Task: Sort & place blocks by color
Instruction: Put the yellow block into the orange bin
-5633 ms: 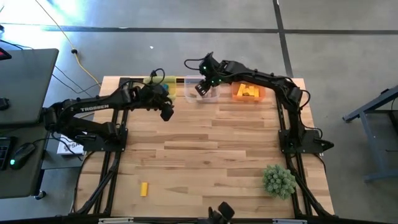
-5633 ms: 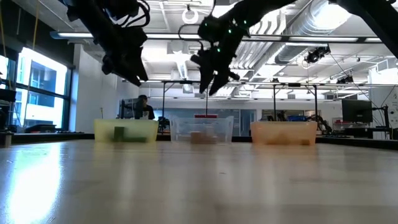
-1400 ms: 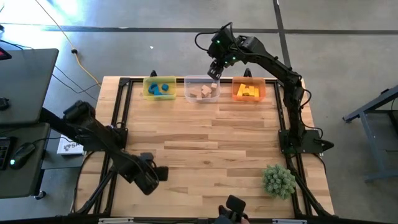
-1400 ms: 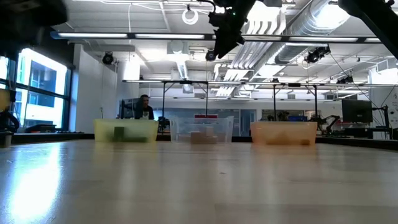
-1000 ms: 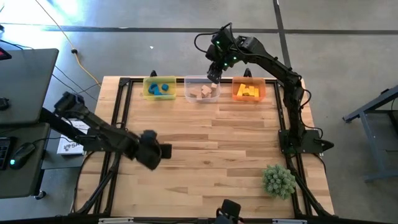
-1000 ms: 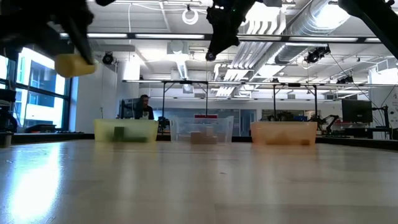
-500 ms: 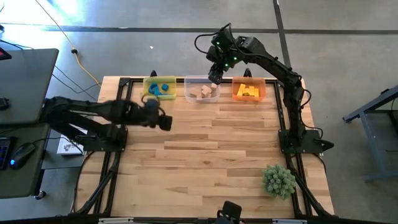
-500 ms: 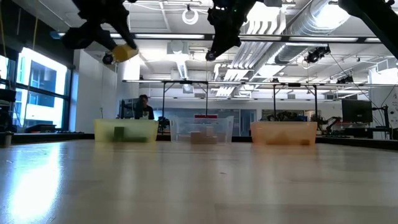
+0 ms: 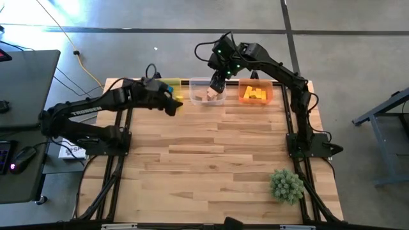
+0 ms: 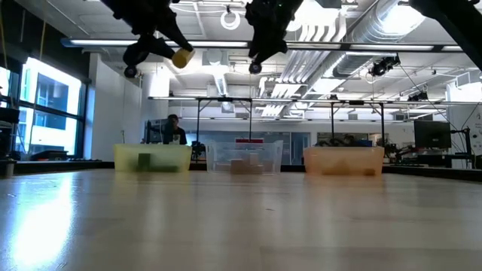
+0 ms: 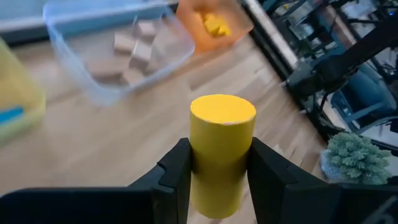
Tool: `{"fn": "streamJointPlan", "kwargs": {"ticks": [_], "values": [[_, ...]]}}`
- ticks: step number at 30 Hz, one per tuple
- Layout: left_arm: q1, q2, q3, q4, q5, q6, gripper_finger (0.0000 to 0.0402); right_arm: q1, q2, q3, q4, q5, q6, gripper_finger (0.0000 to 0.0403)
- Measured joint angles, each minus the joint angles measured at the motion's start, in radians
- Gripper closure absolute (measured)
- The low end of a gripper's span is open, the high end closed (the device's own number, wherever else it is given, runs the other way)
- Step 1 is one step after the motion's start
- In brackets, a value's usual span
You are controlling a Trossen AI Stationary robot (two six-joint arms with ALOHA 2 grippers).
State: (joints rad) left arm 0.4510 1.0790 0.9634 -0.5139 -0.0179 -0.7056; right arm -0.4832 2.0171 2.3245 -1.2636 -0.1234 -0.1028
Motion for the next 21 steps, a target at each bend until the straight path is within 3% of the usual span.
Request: {"fn": "streamJointPlan", "kwargs": {"ticks": [8, 15, 21], "values": [[0.141, 0.000, 0.000, 0.130, 0.137, 0.179, 0.0307, 0.038, 0.000, 0.000, 0.005, -0.024, 0.024, 0.0156], [0.216, 0.000, 0.000, 0.316, 0.252, 0.275, 0.0307, 0.076, 0.000, 0.000, 0.076, -0.174, 0.013, 0.0153], [0.264, 0.000, 0.000, 0.456, 0.376, 0.291, 0.0303, 0.111, 0.000, 0.000, 0.222, -0.197, 0.011, 0.0153]]}}
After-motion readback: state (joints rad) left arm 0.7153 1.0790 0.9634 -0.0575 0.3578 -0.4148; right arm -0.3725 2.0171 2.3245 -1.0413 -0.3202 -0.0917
